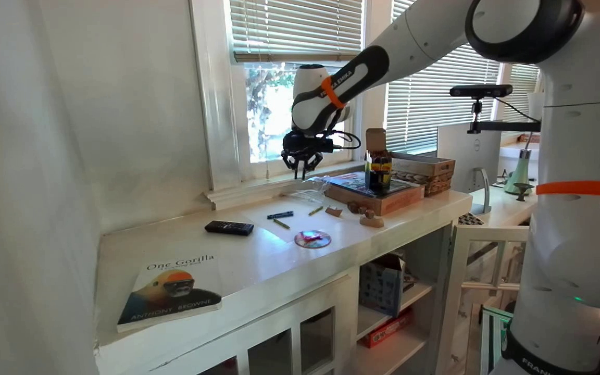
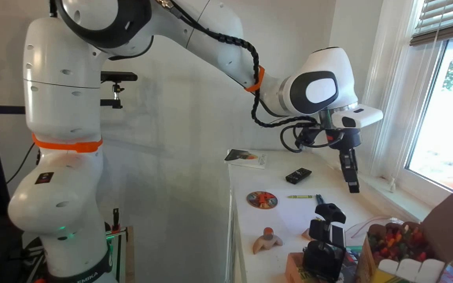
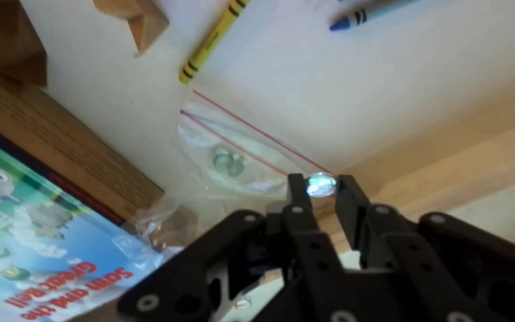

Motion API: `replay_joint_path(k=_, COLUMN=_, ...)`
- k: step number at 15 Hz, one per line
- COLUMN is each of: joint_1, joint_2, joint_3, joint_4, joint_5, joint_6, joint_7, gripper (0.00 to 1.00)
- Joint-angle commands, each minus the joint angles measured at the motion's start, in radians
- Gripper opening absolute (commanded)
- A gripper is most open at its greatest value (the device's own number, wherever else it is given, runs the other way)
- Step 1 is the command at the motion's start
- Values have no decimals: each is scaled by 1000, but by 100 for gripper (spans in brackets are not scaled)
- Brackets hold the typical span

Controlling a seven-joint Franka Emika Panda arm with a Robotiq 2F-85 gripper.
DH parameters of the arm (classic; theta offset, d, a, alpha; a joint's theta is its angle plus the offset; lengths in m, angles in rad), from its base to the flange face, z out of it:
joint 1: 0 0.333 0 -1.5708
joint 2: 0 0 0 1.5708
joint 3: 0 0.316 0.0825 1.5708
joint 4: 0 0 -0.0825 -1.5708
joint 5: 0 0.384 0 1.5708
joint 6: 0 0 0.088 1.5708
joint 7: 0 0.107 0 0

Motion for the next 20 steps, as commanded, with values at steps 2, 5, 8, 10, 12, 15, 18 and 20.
replay_joint_path(k=2, joint_1=-25, joint_2=-2, joint_3=31, joint_4=-26, joint_5=6, joint_6=-19, joint_7=63, gripper=22)
replay_joint_path(k=5, joint_1=-30, joint_2=7, joint_3=29, joint_4=-38, joint_5=7, joint_6=-19, joint_7=104, gripper=22)
replay_joint_path(k=8, joint_1=-28, joint_2=28, joint_3=33, joint_4=-32, joint_5=9, joint_6=-19, joint_7=116, gripper=6)
replay_joint_path(k=10, joint_1=-26, joint_2=49, joint_3=37, joint_4=-36, joint_5=10, joint_6=23, joint_7=135, gripper=6)
replay_joint_path(k=12, joint_1=-25, joint_2=73, joint_3=33, joint_4=-33, joint_5=0, joint_6=88, joint_7=163, gripper=6)
replay_joint_path(k=15, joint_1=-21, joint_2=110, joint_3=19, joint_4=-27, joint_5=-10, joint_6=152, joint_7=195, gripper=6)
replay_joint_path(k=18, joint_1=-12, joint_2=144, joint_3=5, joint_4=-25, joint_5=-19, joint_6=192, joint_7=220, gripper=6)
replay_joint_path(k=20, joint_1=-12, joint_2=165, joint_3=-1, joint_4=-20, joint_5=-8, joint_6=207, joint_7=221, gripper=6)
